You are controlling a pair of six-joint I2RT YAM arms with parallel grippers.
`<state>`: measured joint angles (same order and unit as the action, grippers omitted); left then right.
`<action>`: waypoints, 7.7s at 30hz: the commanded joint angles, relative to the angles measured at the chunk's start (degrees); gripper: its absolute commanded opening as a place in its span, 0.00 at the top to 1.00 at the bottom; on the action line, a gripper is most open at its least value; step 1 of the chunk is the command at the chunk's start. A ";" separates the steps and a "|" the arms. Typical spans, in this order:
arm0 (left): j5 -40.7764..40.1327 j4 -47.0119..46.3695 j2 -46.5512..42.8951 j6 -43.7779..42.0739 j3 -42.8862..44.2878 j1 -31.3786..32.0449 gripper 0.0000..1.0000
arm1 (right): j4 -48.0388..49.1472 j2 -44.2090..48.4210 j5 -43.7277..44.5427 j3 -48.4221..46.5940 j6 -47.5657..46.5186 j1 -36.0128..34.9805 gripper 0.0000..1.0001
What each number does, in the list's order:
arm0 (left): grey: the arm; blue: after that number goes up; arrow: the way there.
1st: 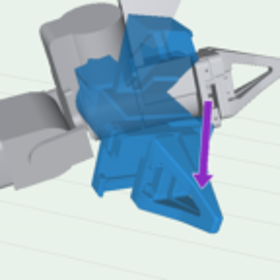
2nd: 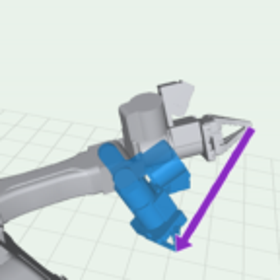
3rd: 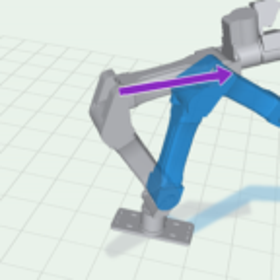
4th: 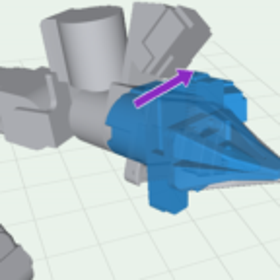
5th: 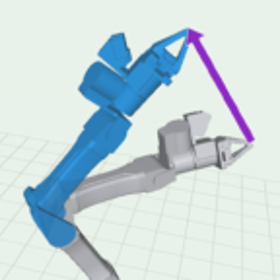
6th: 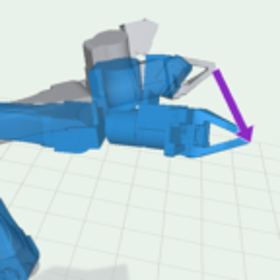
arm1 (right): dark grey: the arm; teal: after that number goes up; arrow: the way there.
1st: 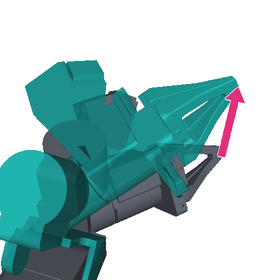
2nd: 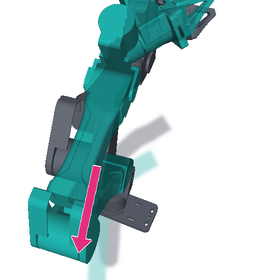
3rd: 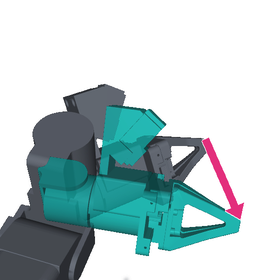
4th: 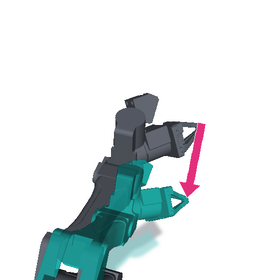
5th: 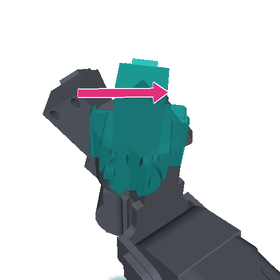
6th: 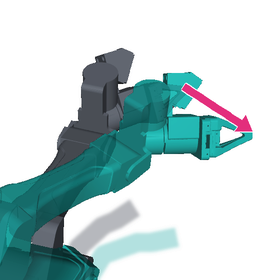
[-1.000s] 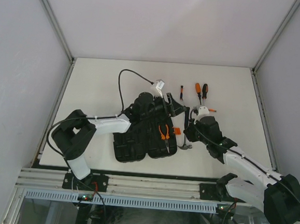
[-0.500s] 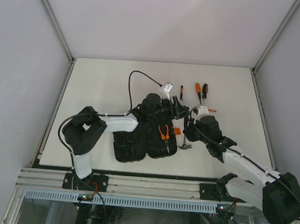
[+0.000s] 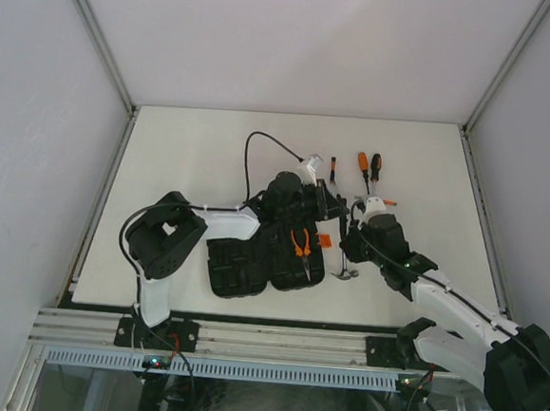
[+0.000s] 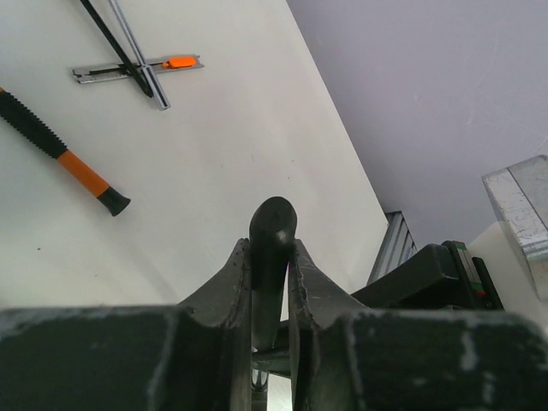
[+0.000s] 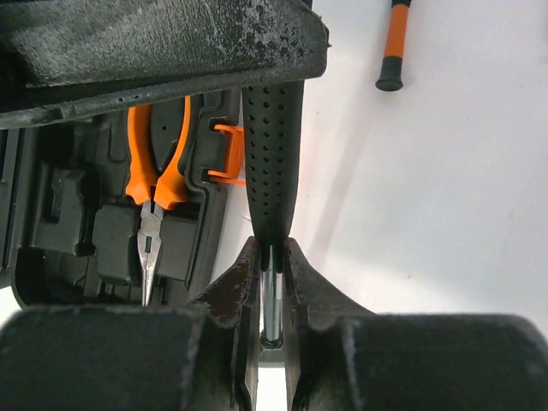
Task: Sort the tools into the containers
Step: Pick up the hammer at the center of the board, then place the hammer in the storage box.
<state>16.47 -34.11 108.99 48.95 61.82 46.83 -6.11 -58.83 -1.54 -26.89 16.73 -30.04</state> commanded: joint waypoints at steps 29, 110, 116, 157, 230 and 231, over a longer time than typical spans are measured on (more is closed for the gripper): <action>-6.83 17.02 -21.37 0.53 -2.00 0.01 1.00 | -8.47 10.99 -3.38 -10.39 0.89 -4.33 0.79; -12.00 33.80 -56.00 -3.10 -25.95 -14.65 0.10 | 4.35 -5.98 8.99 -10.35 11.51 -23.40 1.00; -17.41 38.60 -62.07 -5.27 -30.54 -14.99 0.09 | 1.87 -5.06 13.18 -10.40 13.15 -23.34 1.00; -24.40 43.95 -70.96 -5.53 -39.23 -14.97 0.11 | -12.84 -19.92 21.47 -21.85 29.17 -26.46 1.00; -22.51 41.14 -71.94 -3.88 -41.45 -14.96 0.11 | -23.73 -31.08 16.47 -33.91 21.01 -29.92 0.65; -22.57 41.14 -71.86 -3.90 -41.36 -15.01 0.11 | -23.36 -30.37 16.80 -33.66 20.73 -30.21 0.64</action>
<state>-5.82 8.01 37.04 44.47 21.32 32.16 -30.28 -93.93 11.51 -59.44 38.59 -58.85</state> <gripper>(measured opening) 0.892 0.346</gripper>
